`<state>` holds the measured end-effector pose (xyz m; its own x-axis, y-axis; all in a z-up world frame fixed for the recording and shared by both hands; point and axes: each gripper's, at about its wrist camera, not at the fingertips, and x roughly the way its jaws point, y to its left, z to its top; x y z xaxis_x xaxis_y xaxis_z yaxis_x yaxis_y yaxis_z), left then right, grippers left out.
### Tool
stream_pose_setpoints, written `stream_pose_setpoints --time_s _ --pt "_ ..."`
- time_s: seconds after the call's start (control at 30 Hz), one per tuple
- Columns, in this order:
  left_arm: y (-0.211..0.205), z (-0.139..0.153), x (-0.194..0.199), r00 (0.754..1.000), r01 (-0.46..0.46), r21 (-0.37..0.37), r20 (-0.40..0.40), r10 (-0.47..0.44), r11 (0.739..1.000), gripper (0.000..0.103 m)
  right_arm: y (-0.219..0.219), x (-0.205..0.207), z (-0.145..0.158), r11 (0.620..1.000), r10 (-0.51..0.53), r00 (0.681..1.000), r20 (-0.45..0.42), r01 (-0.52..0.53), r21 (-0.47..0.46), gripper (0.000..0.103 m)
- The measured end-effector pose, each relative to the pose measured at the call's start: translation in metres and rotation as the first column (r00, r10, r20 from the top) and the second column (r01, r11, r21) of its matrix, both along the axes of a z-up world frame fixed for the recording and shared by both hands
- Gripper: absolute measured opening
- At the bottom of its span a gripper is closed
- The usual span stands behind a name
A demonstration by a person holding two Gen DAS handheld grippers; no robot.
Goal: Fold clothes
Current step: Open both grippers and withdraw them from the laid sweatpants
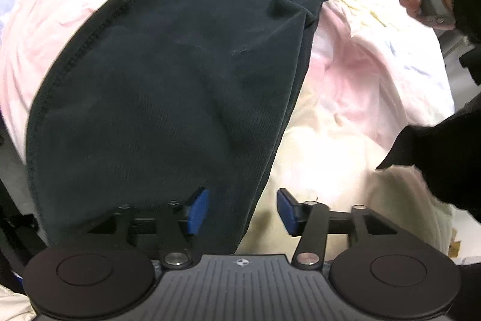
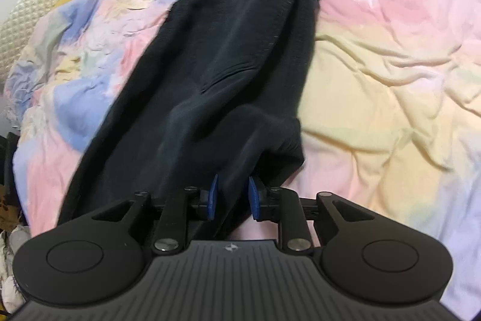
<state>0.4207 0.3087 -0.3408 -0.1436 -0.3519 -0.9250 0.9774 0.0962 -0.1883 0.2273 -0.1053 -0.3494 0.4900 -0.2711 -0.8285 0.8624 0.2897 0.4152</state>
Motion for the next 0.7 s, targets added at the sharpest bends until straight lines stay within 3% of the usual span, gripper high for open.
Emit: stream_pose_setpoints --time_s 0.33,0.5,0.7 --pt "0.032 0.042 0.007 0.998 0.058 -0.064 0.043 -0.055 0.996 0.064 0.099 -0.008 0.097 0.994 0.0 1.0 0.023 0.003 -0.106 0.027" --pt "0.055 0.064 0.019 0.999 0.028 -0.118 0.045 -0.023 0.993 0.066 0.149 -0.017 0.137 0.99 0.003 0.999 0.04 0.003 -0.142 0.027" --pt "0.077 0.096 0.012 0.998 -0.037 -0.132 0.049 0.044 0.991 0.066 0.195 -0.033 0.175 0.983 0.046 0.998 0.043 -0.038 -0.18 0.027"
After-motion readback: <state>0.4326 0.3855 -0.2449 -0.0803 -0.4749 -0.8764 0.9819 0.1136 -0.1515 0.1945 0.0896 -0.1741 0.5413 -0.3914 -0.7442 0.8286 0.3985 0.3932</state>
